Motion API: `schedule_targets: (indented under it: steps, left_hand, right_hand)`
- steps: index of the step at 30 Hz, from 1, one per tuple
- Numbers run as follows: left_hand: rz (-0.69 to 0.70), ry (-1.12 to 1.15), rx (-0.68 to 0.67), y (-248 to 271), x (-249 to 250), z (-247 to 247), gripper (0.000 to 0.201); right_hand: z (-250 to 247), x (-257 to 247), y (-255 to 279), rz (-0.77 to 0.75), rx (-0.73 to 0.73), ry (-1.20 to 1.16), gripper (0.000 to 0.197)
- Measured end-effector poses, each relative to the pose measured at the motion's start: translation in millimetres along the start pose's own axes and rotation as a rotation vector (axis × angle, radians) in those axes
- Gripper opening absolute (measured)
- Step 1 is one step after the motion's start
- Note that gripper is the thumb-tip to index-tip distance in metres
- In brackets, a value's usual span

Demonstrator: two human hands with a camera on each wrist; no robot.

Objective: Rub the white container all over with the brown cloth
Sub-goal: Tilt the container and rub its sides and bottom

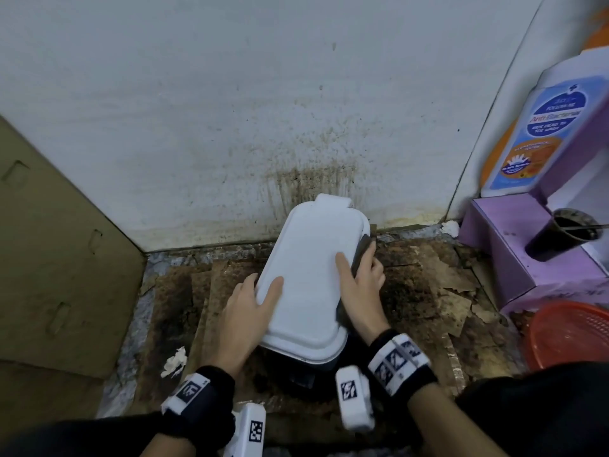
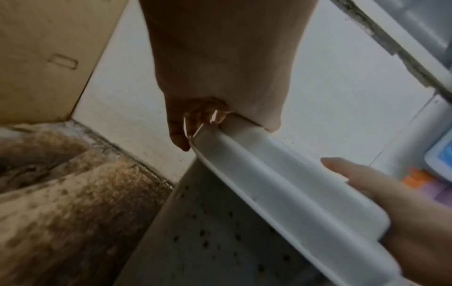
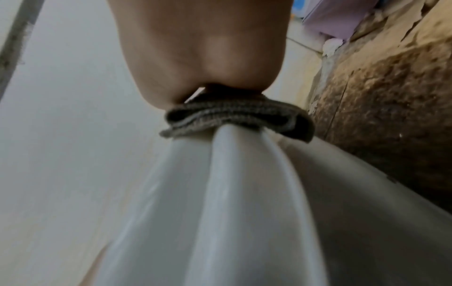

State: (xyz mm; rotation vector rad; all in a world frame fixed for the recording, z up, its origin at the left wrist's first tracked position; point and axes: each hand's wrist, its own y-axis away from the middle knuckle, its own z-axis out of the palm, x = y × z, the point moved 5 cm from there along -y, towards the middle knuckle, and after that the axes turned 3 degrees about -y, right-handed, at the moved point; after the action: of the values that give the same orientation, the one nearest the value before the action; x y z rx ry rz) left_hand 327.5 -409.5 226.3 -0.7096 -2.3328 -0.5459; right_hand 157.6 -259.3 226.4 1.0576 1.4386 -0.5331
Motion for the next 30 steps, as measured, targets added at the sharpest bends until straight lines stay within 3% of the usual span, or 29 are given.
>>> schedule_targets:
  steps: [3,8,18,23,27,30]
  left_hand:
    - [-0.084,0.077,0.054,25,-1,5,0.058]
    - [-0.195,0.212,0.077,45,-14,17,0.065]
    - [-0.144,0.395,0.019,41,-13,6,0.028]
    - [-0.053,0.469,0.012,21,-17,-15,0.040]
    - [-0.003,0.503,-0.063,3,-9,-33,0.037]
    - [0.028,0.500,-0.085,-1,-6,-35,0.036]
  right_hand:
    - [-13,-8,-30,0.014,-0.048,-0.005,0.083]
    - [-20,-22,-62,-0.031,-0.059,0.054,0.077]
    - [-25,-19,-74,-0.174,0.033,0.060,0.061]
    - [-34,-6,-42,-0.117,0.245,-0.077,0.062]
    - [-29,14,-7,-0.043,0.466,-0.142,0.067]
    - [-24,21,3,-0.032,0.512,-0.189,0.066]
